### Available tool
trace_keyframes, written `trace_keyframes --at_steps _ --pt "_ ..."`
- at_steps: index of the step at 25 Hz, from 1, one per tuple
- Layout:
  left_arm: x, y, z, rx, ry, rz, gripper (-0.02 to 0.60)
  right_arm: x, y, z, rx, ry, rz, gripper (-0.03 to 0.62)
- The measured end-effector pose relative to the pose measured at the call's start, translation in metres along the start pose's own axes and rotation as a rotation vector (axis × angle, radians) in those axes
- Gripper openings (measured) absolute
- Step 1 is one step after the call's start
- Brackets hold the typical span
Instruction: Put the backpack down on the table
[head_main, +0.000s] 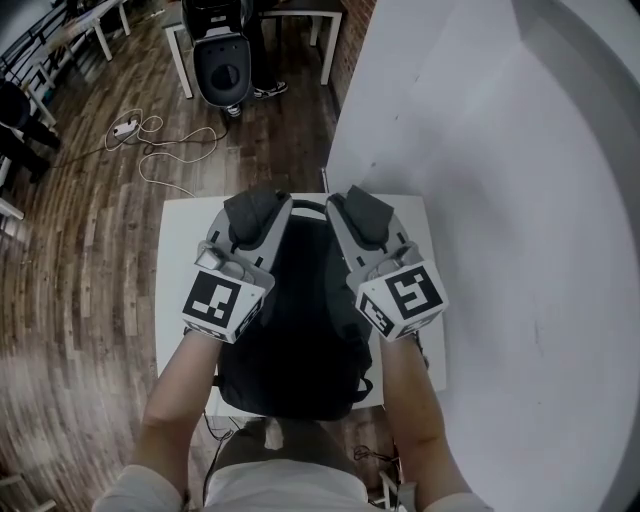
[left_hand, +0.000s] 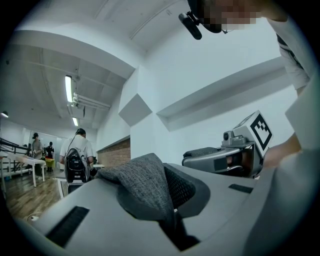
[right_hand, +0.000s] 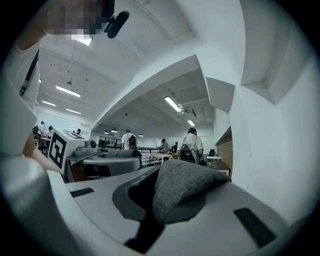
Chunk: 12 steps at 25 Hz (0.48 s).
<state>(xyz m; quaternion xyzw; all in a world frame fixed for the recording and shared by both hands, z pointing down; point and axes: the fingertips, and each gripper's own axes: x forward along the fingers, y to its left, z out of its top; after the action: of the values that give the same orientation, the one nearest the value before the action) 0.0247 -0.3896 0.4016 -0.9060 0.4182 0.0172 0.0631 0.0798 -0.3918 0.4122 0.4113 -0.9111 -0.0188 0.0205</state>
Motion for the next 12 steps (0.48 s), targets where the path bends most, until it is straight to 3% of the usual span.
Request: trace_keyframes --at_steps 12 --pt "0.001 0.007 -0.048 -0.015 0.110 -0.005 0.028 0.008 0.001 -0.038 0.015 0.081 0.001 0.046"
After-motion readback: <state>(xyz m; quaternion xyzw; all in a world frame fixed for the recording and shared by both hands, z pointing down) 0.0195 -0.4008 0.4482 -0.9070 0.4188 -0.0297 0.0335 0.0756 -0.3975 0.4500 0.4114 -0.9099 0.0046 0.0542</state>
